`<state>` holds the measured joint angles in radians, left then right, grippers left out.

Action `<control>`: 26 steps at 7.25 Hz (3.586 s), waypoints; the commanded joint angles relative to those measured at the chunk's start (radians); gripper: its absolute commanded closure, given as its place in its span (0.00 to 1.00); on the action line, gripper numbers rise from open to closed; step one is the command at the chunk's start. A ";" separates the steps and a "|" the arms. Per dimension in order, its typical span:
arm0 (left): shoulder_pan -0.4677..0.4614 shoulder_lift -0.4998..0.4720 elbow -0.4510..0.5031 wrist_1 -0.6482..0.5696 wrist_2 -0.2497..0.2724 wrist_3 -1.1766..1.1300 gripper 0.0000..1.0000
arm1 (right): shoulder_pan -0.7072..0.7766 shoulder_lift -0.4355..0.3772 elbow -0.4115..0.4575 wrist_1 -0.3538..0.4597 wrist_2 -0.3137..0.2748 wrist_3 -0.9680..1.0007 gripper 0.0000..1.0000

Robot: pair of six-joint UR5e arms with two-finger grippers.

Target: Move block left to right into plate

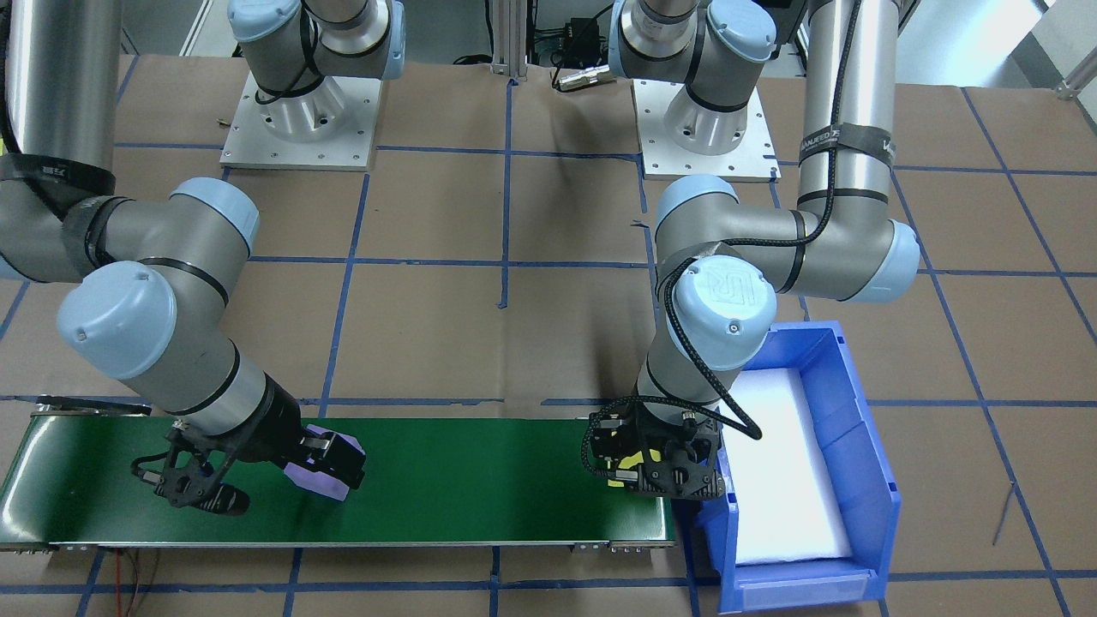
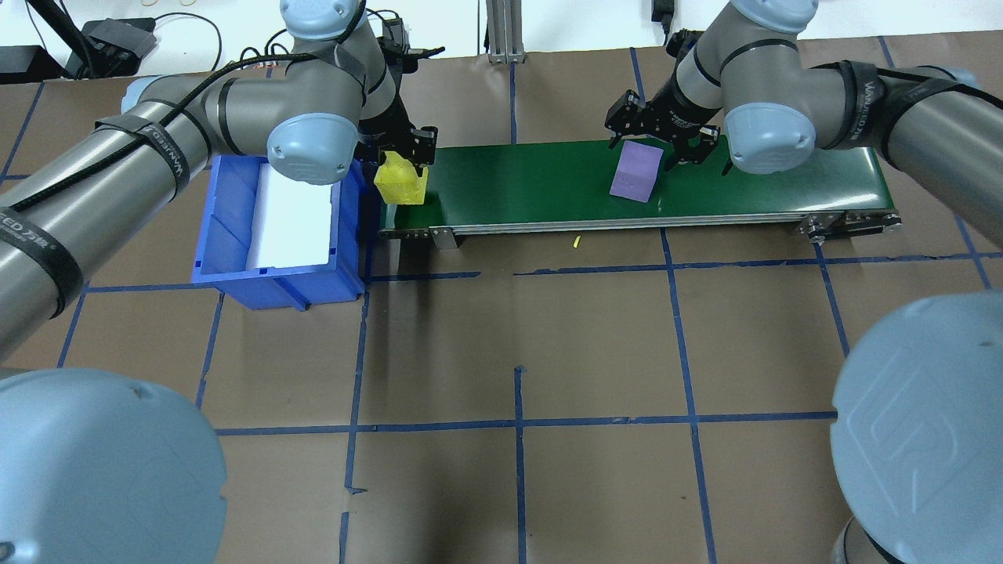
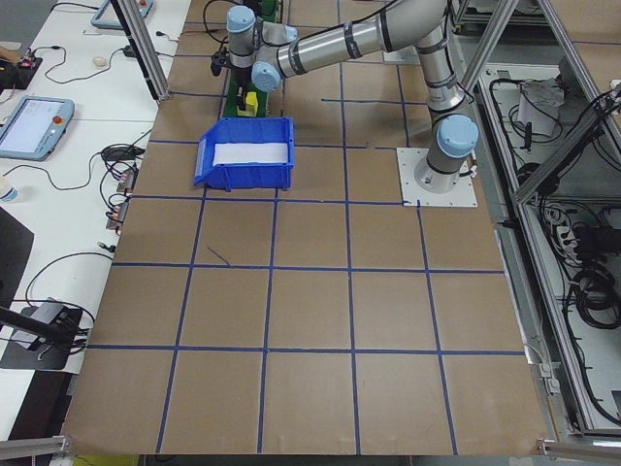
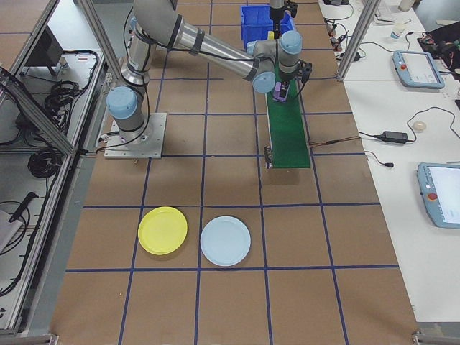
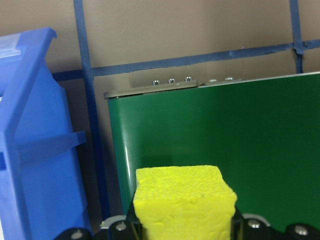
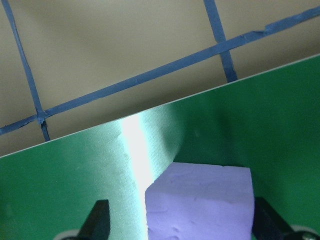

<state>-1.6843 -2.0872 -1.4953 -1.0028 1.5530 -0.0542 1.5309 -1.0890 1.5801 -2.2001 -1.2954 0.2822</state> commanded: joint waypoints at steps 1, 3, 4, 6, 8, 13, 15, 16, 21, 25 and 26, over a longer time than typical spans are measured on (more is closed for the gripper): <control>0.000 0.012 -0.005 0.047 -0.002 -0.033 0.09 | 0.000 0.003 0.032 -0.001 -0.039 -0.073 0.10; 0.011 0.134 -0.006 -0.009 0.018 -0.012 0.00 | 0.000 -0.003 0.043 0.000 -0.185 -0.191 0.62; 0.018 0.198 0.010 -0.113 0.019 -0.012 0.00 | -0.003 -0.015 0.029 0.003 -0.226 -0.242 0.63; 0.031 0.330 0.006 -0.265 0.062 -0.012 0.00 | -0.076 -0.113 0.034 0.089 -0.348 -0.541 0.63; 0.031 0.421 -0.011 -0.362 0.130 -0.007 0.00 | -0.278 -0.263 0.116 0.213 -0.474 -0.934 0.63; 0.193 0.482 -0.031 -0.523 0.064 0.120 0.00 | -0.950 -0.168 0.176 0.013 -0.381 -1.795 0.64; 0.169 0.486 -0.034 -0.525 0.062 0.113 0.00 | -1.046 -0.063 0.178 -0.082 -0.340 -1.966 0.42; 0.131 0.486 -0.033 -0.525 0.065 0.106 0.00 | -1.061 -0.058 0.176 -0.084 -0.302 -1.970 0.00; 0.106 0.486 -0.023 -0.530 0.062 0.105 0.00 | -0.944 -0.136 0.170 -0.055 -0.196 -1.758 0.00; 0.109 0.478 -0.017 -0.536 0.052 0.099 0.00 | -0.403 -0.343 0.138 0.186 -0.163 -1.045 0.00; 0.109 0.480 -0.014 -0.536 0.052 0.099 0.00 | -0.300 -0.362 0.127 0.216 -0.157 -0.809 0.00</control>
<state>-1.5757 -1.6080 -1.5111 -1.5379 1.6050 0.0448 1.0864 -1.4079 1.7192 -2.0309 -1.4600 -0.7932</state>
